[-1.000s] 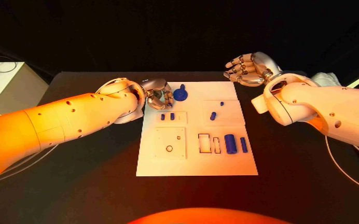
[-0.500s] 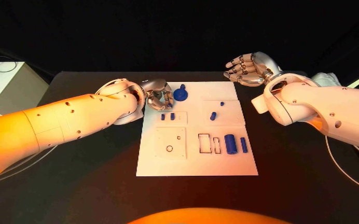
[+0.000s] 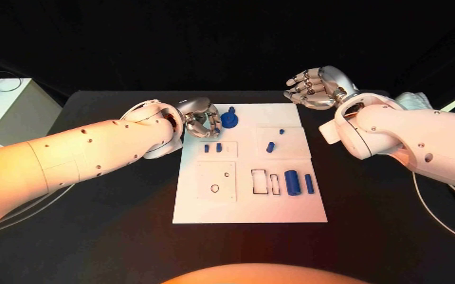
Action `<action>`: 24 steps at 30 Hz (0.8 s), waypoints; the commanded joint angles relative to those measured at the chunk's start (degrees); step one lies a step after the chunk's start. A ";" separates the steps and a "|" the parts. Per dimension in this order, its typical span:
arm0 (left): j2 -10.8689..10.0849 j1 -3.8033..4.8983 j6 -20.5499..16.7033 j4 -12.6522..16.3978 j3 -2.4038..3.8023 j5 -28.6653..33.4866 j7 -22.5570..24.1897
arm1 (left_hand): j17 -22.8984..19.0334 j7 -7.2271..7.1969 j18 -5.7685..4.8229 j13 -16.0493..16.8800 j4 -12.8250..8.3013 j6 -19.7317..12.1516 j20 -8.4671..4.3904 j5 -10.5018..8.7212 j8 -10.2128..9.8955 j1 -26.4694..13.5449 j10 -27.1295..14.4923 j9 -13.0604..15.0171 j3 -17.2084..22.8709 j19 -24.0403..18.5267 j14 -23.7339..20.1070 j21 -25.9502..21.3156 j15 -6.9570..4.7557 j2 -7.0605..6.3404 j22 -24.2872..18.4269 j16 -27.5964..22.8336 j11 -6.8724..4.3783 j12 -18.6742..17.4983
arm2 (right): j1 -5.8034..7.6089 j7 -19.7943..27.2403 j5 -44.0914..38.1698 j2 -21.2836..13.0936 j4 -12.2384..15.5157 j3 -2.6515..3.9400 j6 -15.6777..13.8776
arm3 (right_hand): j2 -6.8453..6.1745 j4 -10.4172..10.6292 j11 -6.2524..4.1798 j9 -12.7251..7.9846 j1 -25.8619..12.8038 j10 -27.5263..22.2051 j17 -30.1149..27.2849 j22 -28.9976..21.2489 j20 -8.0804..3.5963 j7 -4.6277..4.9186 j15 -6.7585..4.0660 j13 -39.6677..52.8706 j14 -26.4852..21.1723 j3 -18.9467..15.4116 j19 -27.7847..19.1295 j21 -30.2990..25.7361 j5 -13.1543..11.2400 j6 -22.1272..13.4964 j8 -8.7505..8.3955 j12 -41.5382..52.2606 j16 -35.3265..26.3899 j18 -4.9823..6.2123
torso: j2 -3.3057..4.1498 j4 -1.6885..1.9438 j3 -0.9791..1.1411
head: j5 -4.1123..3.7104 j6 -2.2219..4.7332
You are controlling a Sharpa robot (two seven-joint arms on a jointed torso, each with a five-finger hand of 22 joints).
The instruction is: Assemble the parts on the task board
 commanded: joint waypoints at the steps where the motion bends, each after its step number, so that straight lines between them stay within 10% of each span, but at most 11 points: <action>1: -0.11 -0.01 -0.35 0.11 0.10 0.95 0.66 | 0.06 -0.03 -0.97 0.09 -0.36 0.44 -0.07 0.32 -0.39 0.15 0.46 0.04 -0.04 0.50 0.33 0.39 -0.08 0.62 0.15 0.29 -0.16 -0.34 | -0.02 0.75 -0.57 -0.02 0.02 0.02 0.44 | -0.27 -0.01 0.03 -0.05 0.04 0.43 -0.05 -0.05 0.07 2.54 0.13 -0.05 -0.22 0.40 -0.49 0.03 0.27 0.34 -0.19 -0.21 -0.36 0.77 | 0.04 -0.09 0.02 | 0.03 -0.10; 24: 0.09 -0.01 3.90 -1.17 0.01 -0.44 -1.49 | -0.37 -0.01 -0.93 0.11 -0.49 0.46 -0.09 0.28 -0.54 0.08 0.54 0.06 -0.10 0.36 0.17 0.31 -0.07 0.50 -0.01 0.19 -0.13 -0.51 | -0.02 0.67 -0.60 -0.06 0.05 0.02 0.48 | -0.27 -0.01 0.03 -0.05 0.04 0.43 -0.05 -0.05 0.07 2.54 0.13 -0.05 -0.22 0.40 -0.49 0.03 0.27 0.34 -0.19 -0.21 -0.36 0.77 | 0.04 -0.05 0.04 | 0.04 -0.37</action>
